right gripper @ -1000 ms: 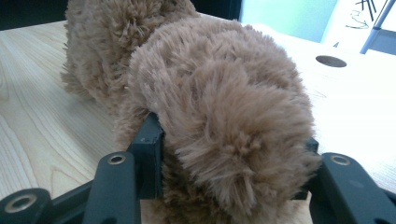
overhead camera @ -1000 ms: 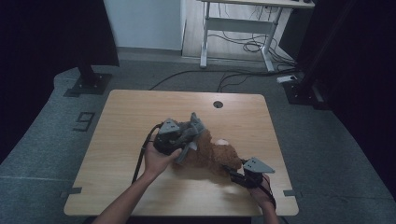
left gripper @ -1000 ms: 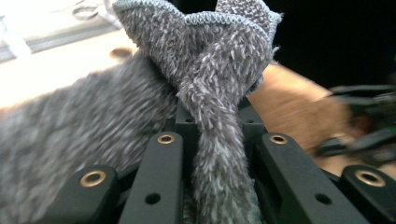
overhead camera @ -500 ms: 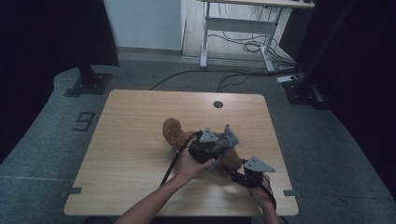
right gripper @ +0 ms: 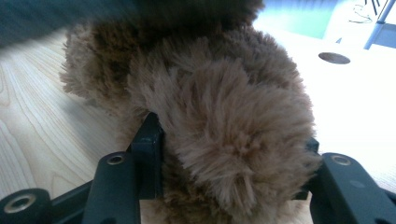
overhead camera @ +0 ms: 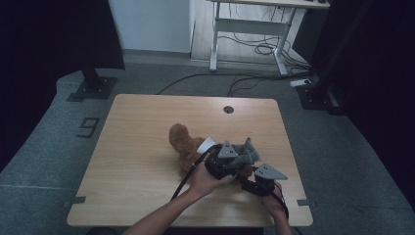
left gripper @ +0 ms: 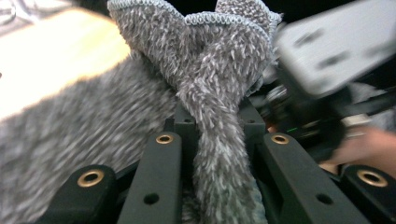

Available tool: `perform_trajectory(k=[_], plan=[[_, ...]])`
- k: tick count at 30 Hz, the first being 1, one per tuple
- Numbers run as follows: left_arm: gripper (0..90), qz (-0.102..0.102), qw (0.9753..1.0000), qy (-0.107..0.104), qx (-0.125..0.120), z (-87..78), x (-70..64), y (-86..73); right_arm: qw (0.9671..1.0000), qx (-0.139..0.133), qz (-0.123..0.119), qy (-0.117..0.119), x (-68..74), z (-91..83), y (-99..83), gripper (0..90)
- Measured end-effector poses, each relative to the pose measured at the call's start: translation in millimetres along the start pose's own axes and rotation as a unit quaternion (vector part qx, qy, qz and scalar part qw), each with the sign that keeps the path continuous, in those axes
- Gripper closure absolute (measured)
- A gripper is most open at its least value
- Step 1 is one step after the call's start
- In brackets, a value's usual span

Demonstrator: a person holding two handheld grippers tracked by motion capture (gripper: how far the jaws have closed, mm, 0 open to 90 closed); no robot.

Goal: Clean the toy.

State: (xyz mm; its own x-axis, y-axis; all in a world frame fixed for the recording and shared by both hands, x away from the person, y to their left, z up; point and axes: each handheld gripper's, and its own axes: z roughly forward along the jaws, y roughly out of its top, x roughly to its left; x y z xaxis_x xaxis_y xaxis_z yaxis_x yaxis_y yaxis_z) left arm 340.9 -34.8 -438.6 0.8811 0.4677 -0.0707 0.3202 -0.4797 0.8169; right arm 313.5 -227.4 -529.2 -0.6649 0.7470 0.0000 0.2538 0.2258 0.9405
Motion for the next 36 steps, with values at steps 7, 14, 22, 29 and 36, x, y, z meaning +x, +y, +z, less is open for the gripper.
perform_trajectory(k=[7,14,22,29,36], plan=[[75.9,-0.028,0.9987,0.037,-0.020,-15.0,28.9,-15.3,1.0000,0.002,-0.007,0.005,0.0,-0.9,-0.7,45.9],[76.1,-0.070,0.9942,0.065,-0.049,-52.7,64.1,-27.5,1.0000,0.000,-0.007,0.004,0.7,-1.2,-1.5,45.8],[76.2,-0.115,0.9879,0.095,-0.042,-80.8,101.3,-55.9,1.0000,-0.001,-0.003,0.006,-0.6,-2.0,-3.1,45.7],[76.2,-0.144,0.9831,0.106,-0.041,-96.8,121.3,-79.5,0.9999,-0.003,-0.007,0.007,0.0,-1.8,-2.9,45.1],[76.2,-0.153,0.9807,0.115,-0.037,-102.1,127.3,-91.5,0.9999,-0.005,-0.011,0.004,2.1,-2.1,-3.1,37.0]])
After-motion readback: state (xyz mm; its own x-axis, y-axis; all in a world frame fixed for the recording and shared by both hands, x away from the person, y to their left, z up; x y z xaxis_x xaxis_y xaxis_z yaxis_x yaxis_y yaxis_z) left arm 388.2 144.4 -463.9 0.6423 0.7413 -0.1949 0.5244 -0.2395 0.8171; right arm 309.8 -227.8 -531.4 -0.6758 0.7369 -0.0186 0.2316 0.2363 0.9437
